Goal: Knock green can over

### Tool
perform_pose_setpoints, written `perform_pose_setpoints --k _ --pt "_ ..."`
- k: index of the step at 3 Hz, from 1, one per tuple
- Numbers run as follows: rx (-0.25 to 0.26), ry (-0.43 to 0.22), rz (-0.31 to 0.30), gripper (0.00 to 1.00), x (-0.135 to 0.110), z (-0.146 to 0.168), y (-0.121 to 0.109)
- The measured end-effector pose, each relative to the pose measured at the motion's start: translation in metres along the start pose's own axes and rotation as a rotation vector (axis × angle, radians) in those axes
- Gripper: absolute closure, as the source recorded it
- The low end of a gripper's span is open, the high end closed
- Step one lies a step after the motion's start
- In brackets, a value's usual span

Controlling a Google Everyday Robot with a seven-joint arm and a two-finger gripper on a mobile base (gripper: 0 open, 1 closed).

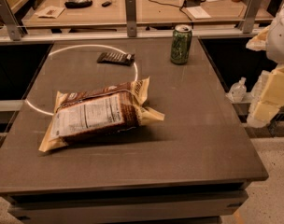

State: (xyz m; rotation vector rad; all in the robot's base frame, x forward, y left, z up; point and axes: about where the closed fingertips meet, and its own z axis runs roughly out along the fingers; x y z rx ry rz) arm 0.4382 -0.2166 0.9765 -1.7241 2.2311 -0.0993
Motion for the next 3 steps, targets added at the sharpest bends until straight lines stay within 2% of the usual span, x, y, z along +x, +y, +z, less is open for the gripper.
perform_pose_setpoints --k 1,2,3 --pt "0.000 0.000 0.000 0.00 0.000 0.000 0.000" --pt "-0.011 -0.072 0.007 0.00 0.001 -0.003 -0.001" --pt "-0.026 -0.229 0.058 0.00 0.024 0.003 -0.010"
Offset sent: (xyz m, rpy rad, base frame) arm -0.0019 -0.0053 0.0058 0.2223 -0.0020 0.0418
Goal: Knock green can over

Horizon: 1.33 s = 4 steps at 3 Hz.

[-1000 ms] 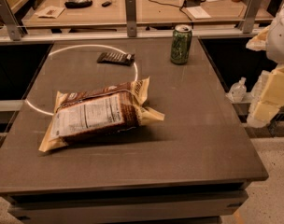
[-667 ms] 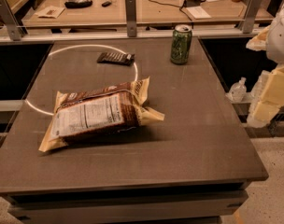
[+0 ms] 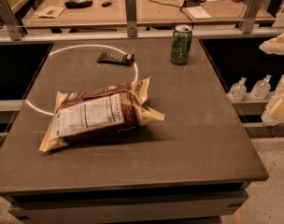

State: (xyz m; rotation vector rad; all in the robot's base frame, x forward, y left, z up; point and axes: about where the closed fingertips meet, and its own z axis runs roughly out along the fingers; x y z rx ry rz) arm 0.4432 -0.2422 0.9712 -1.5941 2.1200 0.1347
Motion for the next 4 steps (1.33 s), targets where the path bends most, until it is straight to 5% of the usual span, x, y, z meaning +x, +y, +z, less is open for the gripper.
perform_pose_setpoints --k 2,3,4 --pt "-0.090 -0.388 0.104 0.00 0.018 0.018 0.015" --pt "-0.165 -0.673 0.199 0.00 0.008 0.024 0.027" --pt "-0.141 -0.765 0.217 0.00 0.002 0.031 0.024"
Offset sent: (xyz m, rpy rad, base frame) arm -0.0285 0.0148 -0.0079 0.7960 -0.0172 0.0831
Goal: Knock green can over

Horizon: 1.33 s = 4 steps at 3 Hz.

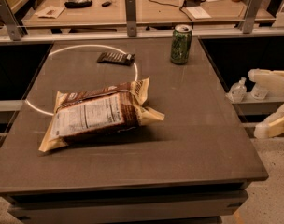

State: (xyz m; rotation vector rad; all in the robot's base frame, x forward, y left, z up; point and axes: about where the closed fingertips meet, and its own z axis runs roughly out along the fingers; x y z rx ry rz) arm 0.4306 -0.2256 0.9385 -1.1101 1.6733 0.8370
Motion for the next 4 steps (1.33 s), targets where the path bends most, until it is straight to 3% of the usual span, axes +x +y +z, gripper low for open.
perform_pose_setpoints --k 2,3,4 --pt "-0.006 -0.026 -0.002 0.00 0.000 0.005 -0.005" --pt "0.008 -0.049 -0.032 0.00 0.008 0.021 -0.046" --pt "0.085 -0.056 -0.041 0.00 0.022 0.036 -0.094"
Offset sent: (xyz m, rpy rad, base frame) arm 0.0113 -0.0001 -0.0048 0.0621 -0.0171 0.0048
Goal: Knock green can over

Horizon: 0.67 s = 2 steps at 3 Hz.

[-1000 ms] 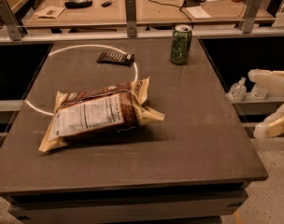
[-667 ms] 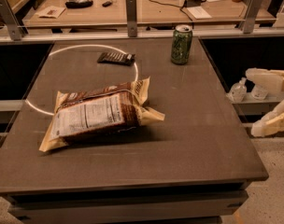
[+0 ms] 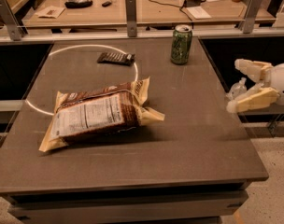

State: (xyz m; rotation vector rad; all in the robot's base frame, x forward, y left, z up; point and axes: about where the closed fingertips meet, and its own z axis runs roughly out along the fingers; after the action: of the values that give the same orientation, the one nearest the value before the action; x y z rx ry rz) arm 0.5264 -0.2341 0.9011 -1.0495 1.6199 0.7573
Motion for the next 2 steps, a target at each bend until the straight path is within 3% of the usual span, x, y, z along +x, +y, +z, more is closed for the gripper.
perform_pose_setpoints --k 2 --pt "0.253 -0.113 0.010 0.00 0.012 0.012 -0.045"
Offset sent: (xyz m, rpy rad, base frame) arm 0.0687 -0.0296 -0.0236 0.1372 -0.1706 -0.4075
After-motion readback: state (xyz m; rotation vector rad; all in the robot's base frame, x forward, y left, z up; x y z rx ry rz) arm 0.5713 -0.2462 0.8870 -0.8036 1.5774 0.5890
